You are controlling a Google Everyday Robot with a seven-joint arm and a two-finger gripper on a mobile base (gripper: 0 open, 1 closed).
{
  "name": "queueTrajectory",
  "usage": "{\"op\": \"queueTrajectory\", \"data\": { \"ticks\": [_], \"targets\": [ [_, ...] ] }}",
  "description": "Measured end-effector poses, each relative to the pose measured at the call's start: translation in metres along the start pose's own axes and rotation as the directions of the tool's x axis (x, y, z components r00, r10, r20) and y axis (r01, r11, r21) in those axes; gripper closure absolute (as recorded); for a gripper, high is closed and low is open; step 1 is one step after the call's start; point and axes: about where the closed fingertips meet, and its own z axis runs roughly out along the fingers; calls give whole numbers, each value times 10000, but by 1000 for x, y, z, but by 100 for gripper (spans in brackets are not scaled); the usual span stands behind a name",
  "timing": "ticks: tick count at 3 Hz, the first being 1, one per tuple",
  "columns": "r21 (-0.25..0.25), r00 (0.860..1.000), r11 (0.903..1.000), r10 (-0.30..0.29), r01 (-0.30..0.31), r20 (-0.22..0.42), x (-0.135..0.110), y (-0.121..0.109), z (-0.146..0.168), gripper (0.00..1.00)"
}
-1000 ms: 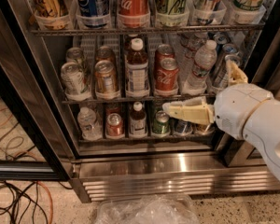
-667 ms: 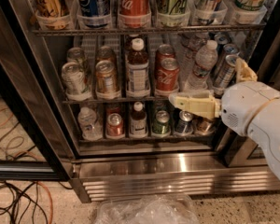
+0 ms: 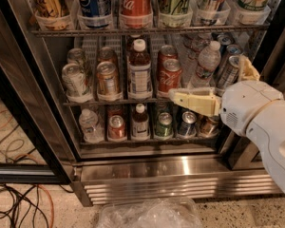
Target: Pick 7up can from top shelf of fridge
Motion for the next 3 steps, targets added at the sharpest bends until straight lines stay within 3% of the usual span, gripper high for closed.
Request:
{"op": "queueTrajectory", "data": {
  "ticks": [2,3],
  "targets": [
    [9,9973,9994,351,-352,649,-10,-13,13,0],
    [85,9957,9996,257,-265,886,-17,-26,18,0]
  ]
}}
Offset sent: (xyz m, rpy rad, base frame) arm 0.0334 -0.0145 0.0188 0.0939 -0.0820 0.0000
